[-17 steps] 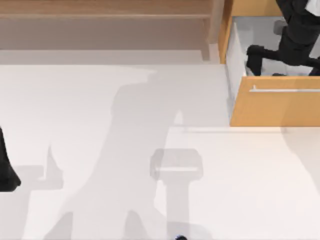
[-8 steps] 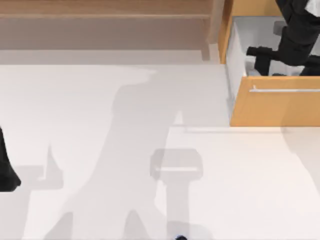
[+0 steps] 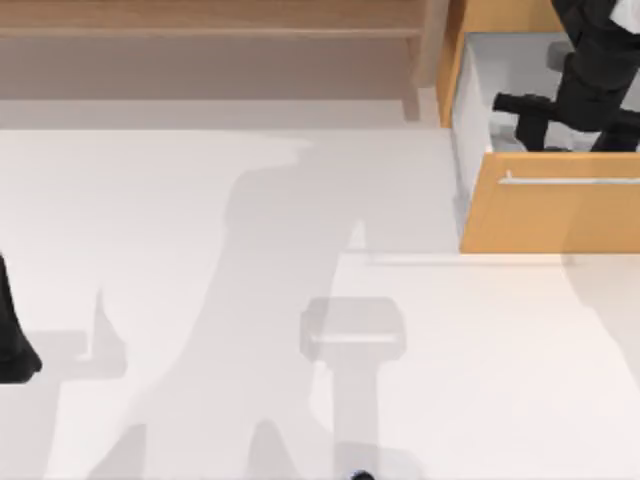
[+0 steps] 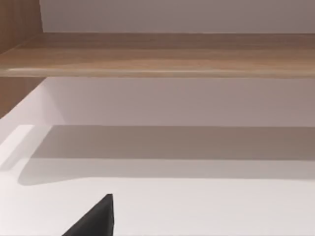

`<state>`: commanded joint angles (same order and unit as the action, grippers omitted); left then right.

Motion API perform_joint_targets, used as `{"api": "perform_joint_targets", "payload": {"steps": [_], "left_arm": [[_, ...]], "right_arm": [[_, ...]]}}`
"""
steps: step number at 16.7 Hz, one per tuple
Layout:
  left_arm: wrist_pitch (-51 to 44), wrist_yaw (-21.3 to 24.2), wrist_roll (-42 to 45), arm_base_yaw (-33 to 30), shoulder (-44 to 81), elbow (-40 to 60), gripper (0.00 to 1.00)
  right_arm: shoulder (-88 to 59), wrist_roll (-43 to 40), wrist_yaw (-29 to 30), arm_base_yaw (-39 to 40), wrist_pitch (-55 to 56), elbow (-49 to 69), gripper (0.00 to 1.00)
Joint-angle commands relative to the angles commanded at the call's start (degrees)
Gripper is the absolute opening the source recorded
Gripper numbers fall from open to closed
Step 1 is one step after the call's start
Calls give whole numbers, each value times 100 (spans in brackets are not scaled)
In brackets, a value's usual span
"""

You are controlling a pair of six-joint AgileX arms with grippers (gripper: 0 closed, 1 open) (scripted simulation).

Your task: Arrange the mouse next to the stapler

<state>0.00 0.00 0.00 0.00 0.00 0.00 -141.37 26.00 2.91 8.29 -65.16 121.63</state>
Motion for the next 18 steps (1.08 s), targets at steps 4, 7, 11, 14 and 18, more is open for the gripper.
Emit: {"api": "perform_joint_targets", "payload": {"steps": [4,7,11,14,18], "left_arm": [[0,0,0,0,0,0,100],[0,0,0,0,0,0,100],[0,0,0,0,0,0,100],[0,0,0,0,0,0,100],[0,0,0,0,0,0,100]], "right_arm": [[0,0,0,0,0,0,0],[7,8,-2,2,0,0,0],[253,29,29,15,-98,-36,0],[758,106,83,55,-157,-292,0],[1725,340,132,273,58,-703,0]]}}
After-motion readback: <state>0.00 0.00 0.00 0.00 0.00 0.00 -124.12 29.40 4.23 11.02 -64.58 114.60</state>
